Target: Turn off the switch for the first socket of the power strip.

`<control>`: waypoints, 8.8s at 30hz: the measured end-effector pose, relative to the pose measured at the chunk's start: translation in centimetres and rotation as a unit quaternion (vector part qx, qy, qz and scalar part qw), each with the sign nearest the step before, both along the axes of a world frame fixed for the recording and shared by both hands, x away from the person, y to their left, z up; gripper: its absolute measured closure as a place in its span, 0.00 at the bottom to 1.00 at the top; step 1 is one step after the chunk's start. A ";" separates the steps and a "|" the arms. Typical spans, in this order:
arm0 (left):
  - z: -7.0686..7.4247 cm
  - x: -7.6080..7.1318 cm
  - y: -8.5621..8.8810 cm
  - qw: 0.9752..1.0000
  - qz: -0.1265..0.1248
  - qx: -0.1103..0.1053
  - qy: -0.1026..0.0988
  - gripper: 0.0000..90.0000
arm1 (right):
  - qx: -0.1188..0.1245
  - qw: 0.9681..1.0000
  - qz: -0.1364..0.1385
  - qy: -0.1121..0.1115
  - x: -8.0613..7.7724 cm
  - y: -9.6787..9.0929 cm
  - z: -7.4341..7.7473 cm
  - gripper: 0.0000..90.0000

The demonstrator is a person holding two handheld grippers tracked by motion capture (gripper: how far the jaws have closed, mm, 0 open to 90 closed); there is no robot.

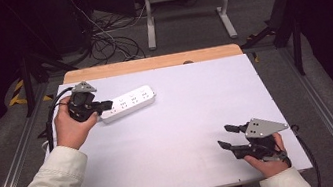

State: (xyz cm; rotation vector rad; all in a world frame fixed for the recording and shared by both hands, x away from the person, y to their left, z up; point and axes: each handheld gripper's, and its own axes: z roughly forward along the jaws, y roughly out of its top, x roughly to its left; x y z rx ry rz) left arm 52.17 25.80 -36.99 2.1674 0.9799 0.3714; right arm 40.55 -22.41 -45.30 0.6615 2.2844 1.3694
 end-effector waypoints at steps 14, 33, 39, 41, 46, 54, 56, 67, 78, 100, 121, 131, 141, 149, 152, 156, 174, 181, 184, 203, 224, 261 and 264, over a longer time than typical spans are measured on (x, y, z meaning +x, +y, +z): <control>-1.3 3.6 0.6 0.999 0.029 -0.009 0.032 1.00 | 0.001 1.000 0.002 -0.001 0.0 -0.1 0.0 0.48; -4.4 6.8 1.1 0.997 0.074 0.008 0.033 1.00 | 0.011 1.000 0.003 0.003 0.0 -0.2 0.1 0.48; -4.9 7.3 1.4 0.996 0.085 0.012 0.035 1.00 | 0.012 1.000 0.006 0.006 0.1 -0.3 0.0 0.48; -5.2 7.5 1.4 0.995 0.086 0.014 0.038 1.00 | 0.012 1.000 0.007 0.007 0.1 -0.3 0.0 0.48; -5.7 7.7 1.1 0.995 0.093 0.028 0.035 1.00 | 0.013 1.000 0.006 0.008 0.1 -0.3 0.0 0.48; -6.3 7.9 0.8 0.993 0.107 0.026 0.048 1.00 | 0.016 1.000 0.003 0.007 0.1 -0.5 0.0 0.47; -6.5 8.0 0.8 0.992 0.115 0.026 0.053 1.00 | 0.013 1.000 0.004 0.007 0.1 -0.4 0.0 0.47; -6.9 8.2 0.5 0.989 0.127 0.028 0.067 1.00 | 0.015 1.000 0.005 0.012 0.2 -0.4 -0.1 0.47; -7.1 8.3 0.5 0.989 0.132 0.028 0.067 1.00 | 0.016 1.000 0.004 0.011 0.3 -0.5 -0.1 0.47; -7.7 7.9 0.0 0.989 0.133 0.023 0.056 1.00 | 0.020 1.000 0.007 0.009 0.1 -0.5 0.0 0.47; -8.0 7.5 0.7 0.988 0.150 0.006 0.045 1.00 | 0.019 1.000 0.009 0.011 0.1 -0.5 0.0 0.47; -8.2 7.2 0.6 0.988 0.153 0.005 0.037 1.00 | 0.018 1.000 0.009 0.011 0.1 -0.5 -0.1 0.47; -8.0 7.1 0.7 0.985 0.172 0.006 0.033 1.00 | 0.019 1.000 0.007 0.012 0.1 -0.6 -0.1 0.47; -5.2 5.4 1.5 0.987 0.157 -0.026 0.014 1.00 | 0.024 1.000 0.004 0.011 0.1 -0.7 0.0 0.47; -4.3 4.6 1.5 0.989 0.148 -0.028 0.005 1.00 | 0.024 1.000 0.003 0.011 0.1 -0.7 0.0 0.47; -3.3 3.8 0.9 0.991 0.134 -0.020 -0.006 1.00 | 0.025 1.000 0.002 0.012 0.1 -0.6 0.0 0.47; -1.6 2.2 0.4 0.993 0.112 -0.029 -0.024 1.00 | 0.026 1.000 0.002 0.010 0.1 -0.6 0.0 0.47; -0.5 0.8 0.5 0.993 0.083 -0.052 -0.062 0.82 | 0.026 1.000 0.002 0.006 -0.1 -0.7 0.1 0.47; 0.2 -0.3 0.6 0.993 0.066 -0.057 -0.084 0.72 | 0.027 1.000 0.003 0.006 -0.1 -0.7 0.1 0.47; -0.3 -7.9 2.0 0.982 -0.011 -0.126 -0.142 0.38 | 0.025 1.000 0.004 0.006 -0.2 -0.5 0.1 0.47; -4.5 -12.3 2.0 0.976 -0.095 -0.138 -0.139 0.22 | 0.025 1.000 0.004 0.006 -0.2 -0.5 0.1 0.47; -10.4 -13.6 1.8 0.979 -0.086 -0.145 -0.118 0.18 | 0.037 0.999 0.015 0.034 0.3 -0.3 -0.3 0.29; -10.3 -13.5 1.9 0.977 -0.086 -0.149 -0.123 0.17 | 0.037 0.998 0.018 0.045 0.5 -0.2 -0.4 0.27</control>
